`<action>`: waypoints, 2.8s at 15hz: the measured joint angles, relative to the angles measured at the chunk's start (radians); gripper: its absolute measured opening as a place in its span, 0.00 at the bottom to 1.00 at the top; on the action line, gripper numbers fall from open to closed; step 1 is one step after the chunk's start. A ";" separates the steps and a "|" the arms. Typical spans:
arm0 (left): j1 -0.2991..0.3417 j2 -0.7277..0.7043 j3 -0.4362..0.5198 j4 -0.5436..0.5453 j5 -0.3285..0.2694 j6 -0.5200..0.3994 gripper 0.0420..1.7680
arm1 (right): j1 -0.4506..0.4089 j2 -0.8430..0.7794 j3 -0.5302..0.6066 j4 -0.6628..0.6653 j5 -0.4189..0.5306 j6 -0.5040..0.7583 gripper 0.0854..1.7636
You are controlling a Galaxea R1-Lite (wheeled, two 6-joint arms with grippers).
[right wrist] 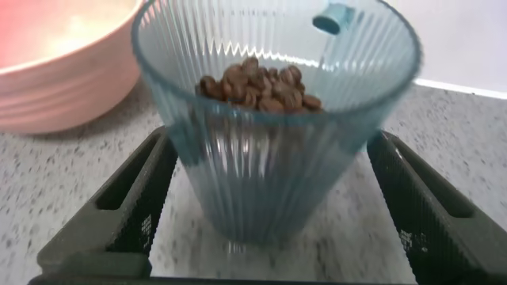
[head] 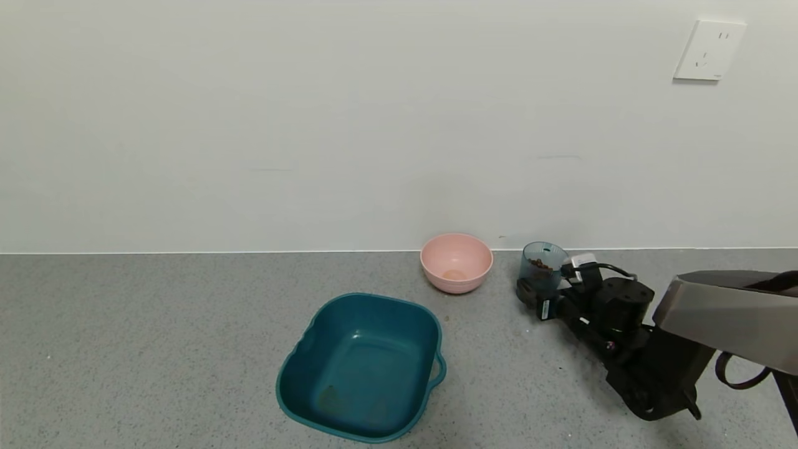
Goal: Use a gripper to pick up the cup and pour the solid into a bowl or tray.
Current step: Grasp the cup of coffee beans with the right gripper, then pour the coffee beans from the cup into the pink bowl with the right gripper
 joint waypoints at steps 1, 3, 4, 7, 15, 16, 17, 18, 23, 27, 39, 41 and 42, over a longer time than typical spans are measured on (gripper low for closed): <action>0.000 0.000 0.000 -0.001 0.000 0.000 1.00 | 0.000 0.010 -0.024 0.014 -0.006 0.000 0.97; 0.000 0.000 0.000 0.000 0.000 0.000 1.00 | 0.000 0.024 -0.053 0.023 -0.009 0.000 0.97; 0.000 0.000 0.000 0.000 0.000 0.000 1.00 | 0.001 0.028 -0.064 0.024 -0.010 0.000 0.97; 0.000 0.000 0.000 0.000 0.000 0.000 1.00 | 0.003 0.044 -0.094 0.024 -0.011 0.000 0.97; 0.000 0.000 0.000 0.000 0.000 0.000 1.00 | 0.008 0.072 -0.142 0.024 -0.018 -0.001 0.81; 0.000 0.000 0.000 0.000 0.000 0.000 1.00 | 0.008 0.072 -0.145 0.024 -0.027 -0.002 0.79; 0.000 0.000 0.000 0.000 0.000 0.000 1.00 | 0.008 0.073 -0.147 0.023 -0.029 -0.002 0.78; 0.000 0.000 0.000 0.000 0.000 0.000 1.00 | 0.008 0.073 -0.148 0.022 -0.030 -0.002 0.78; 0.000 0.000 0.000 0.000 0.000 0.000 1.00 | 0.009 0.070 -0.141 0.023 -0.030 -0.003 0.78; 0.000 0.000 0.000 0.000 0.000 0.000 1.00 | 0.009 0.054 -0.136 0.035 -0.030 -0.004 0.78; 0.000 0.000 0.000 0.000 0.000 0.000 1.00 | 0.035 -0.349 -0.185 0.650 -0.013 -0.043 0.78; 0.000 0.000 0.000 0.000 0.000 0.000 1.00 | 0.040 -0.393 -0.251 0.751 -0.018 -0.096 0.78; 0.000 0.000 0.000 0.000 0.000 0.000 1.00 | 0.041 -0.406 -0.286 0.799 -0.020 -0.122 0.78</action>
